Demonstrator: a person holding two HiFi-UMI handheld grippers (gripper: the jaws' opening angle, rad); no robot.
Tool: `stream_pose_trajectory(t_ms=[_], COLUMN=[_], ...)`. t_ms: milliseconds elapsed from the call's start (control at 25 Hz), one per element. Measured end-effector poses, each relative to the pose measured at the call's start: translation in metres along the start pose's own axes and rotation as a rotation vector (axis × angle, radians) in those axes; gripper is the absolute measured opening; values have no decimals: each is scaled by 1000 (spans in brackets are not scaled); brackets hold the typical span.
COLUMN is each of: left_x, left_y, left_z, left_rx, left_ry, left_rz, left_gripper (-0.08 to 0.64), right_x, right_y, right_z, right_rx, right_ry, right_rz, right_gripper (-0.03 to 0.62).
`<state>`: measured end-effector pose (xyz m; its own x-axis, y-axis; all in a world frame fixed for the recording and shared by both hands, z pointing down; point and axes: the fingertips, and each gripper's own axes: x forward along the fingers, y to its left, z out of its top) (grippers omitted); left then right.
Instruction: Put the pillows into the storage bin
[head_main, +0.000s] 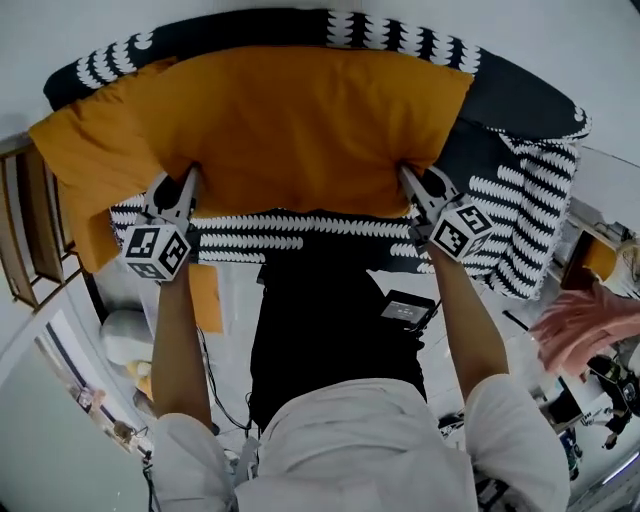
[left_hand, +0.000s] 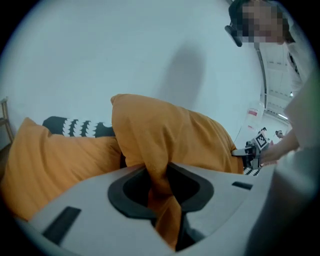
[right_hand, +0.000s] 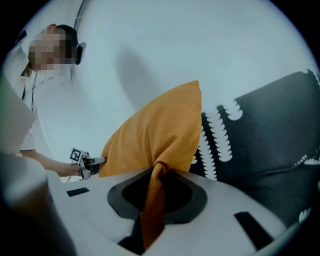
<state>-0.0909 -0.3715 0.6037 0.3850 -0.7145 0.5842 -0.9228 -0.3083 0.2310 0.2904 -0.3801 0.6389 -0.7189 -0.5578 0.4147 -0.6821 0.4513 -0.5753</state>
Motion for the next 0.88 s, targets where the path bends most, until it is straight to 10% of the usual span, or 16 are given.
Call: stream_pose_trajectory(t_ms=[480,880], left_x=[-194,-394], left_y=[-53,-63], left_z=[166,215], left_rx=[77,155], left_ry=[-362,-580], left_rz=[143,321], left_gripper=[98,100], right_x=[-66,-82], right_y=[153,314], right_z=[193,253], right_rx=[-265,-406], right_ry=[-216,-341], right_rz=[141,366], right_gripper=[74,74])
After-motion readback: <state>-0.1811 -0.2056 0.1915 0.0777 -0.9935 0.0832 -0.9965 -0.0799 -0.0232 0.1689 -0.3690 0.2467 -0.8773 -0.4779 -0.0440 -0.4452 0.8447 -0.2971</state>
